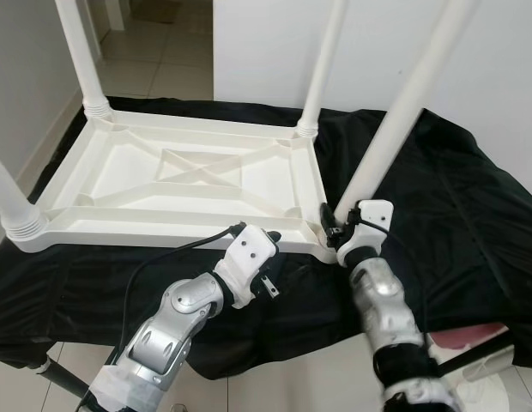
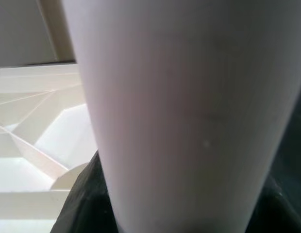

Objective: Building children table

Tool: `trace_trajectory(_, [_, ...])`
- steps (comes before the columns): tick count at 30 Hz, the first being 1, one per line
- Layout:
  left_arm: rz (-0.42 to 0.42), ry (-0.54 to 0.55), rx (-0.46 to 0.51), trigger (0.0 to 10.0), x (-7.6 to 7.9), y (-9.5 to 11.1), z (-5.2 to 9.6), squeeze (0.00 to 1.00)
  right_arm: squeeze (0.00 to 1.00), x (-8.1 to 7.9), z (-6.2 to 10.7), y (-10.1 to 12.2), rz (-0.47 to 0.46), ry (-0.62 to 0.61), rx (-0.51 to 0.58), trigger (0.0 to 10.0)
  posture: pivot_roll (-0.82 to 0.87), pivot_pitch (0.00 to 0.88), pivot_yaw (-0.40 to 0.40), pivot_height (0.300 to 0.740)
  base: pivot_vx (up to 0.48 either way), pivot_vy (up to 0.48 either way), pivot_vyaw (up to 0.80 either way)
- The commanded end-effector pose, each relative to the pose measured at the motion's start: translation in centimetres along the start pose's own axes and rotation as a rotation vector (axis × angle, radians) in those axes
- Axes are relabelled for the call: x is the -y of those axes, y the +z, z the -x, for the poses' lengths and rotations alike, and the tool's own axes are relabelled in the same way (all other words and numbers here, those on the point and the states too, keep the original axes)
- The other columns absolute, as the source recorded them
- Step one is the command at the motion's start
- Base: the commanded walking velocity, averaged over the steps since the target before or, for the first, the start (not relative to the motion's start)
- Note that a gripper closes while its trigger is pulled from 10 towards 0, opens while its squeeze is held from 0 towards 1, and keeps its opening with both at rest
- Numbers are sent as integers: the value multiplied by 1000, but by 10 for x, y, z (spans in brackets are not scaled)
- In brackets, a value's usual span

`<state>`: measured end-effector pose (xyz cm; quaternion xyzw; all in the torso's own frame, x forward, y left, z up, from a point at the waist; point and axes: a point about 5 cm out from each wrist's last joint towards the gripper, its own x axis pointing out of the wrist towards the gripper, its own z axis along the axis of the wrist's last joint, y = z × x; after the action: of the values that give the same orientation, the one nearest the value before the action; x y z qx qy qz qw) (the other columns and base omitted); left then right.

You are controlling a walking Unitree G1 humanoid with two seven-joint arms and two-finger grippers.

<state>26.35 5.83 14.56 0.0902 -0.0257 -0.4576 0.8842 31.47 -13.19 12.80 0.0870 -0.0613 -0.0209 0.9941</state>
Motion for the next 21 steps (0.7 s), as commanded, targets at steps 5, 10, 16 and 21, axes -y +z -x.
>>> trace_trajectory(5, [12,-52,-11,10000,7,-1,0,0,0,-5,12,-7,-85,-98,-61,10000,25,74,-76,740,0,0,0])
trace_trajectory(10, [16,-52,-13,10000,8,-1,0,0,0,-5,15,-6,-72,-99,-73,10000,27,76,-77,740,0,0,0])
trace_trajectory(16, [16,-48,-11,10000,7,0,0,0,0,-6,15,-3,-45,-119,-74,10000,31,77,-79,740,0,0,0])
trace_trajectory(21, [15,-42,-7,10000,6,1,0,0,1000,-4,15,2,-45,-74,-48,10000,34,74,-83,740,0,0,0])
